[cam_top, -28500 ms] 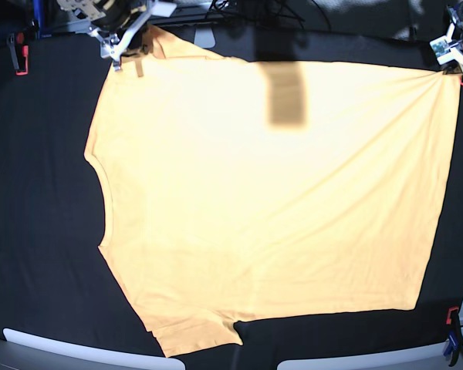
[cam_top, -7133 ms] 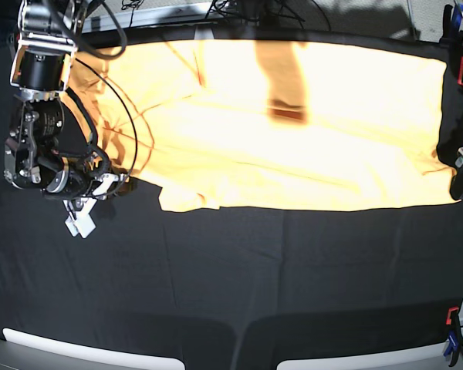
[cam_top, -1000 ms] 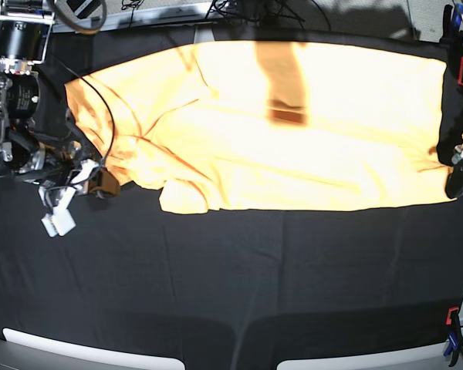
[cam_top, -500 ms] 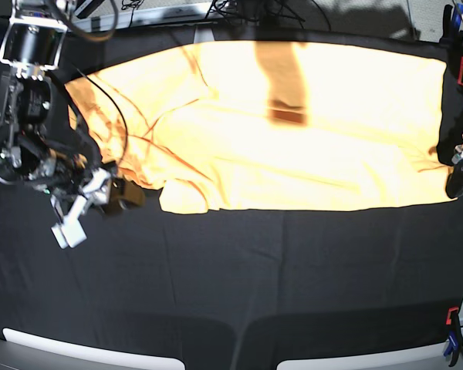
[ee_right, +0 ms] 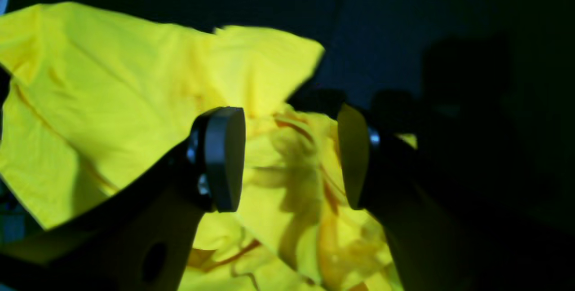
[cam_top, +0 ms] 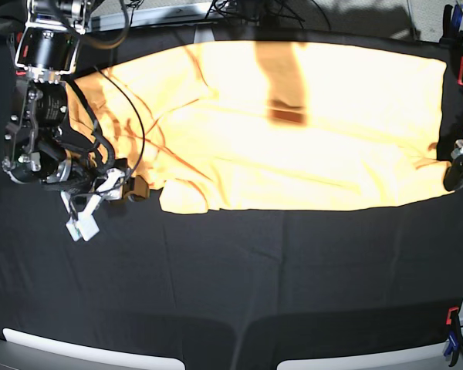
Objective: Layout the t-shirt on the table in an organized manner, then fold the t-shirt properly
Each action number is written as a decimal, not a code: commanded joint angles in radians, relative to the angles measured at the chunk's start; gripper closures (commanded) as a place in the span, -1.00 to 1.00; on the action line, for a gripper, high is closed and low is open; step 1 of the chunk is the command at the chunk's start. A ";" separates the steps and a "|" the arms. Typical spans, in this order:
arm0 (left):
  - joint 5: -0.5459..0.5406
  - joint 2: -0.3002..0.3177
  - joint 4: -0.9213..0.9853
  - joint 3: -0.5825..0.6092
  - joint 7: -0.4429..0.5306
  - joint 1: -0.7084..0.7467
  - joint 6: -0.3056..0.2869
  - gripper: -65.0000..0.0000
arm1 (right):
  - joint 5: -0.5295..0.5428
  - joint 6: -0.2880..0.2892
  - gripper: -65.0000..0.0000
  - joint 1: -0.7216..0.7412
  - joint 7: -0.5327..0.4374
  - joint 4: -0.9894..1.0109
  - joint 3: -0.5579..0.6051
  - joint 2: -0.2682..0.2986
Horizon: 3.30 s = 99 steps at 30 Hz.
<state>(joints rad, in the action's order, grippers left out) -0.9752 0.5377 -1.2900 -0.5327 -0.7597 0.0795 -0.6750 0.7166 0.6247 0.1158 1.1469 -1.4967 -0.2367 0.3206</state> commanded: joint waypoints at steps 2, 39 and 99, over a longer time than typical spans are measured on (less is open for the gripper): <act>-0.021 0.047 -0.017 -0.011 0.018 -0.013 -0.011 1.00 | -0.021 0.004 0.02 0.021 -0.014 0.026 0.040 0.003; -0.018 0.075 -0.017 -0.011 -0.025 -0.013 -0.010 1.00 | 0.006 -0.011 0.02 0.133 -0.037 0.093 0.283 0.001; -0.026 0.075 -0.017 -0.011 0.029 -0.013 -0.010 1.00 | 0.026 -0.019 1.00 -0.029 -0.013 -0.360 -0.150 0.183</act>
<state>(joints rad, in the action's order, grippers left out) -0.9760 0.5877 -1.2903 -0.5331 -0.7563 0.0799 -0.6781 0.7345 0.6025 0.0692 1.1503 -1.8393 -0.3779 0.4850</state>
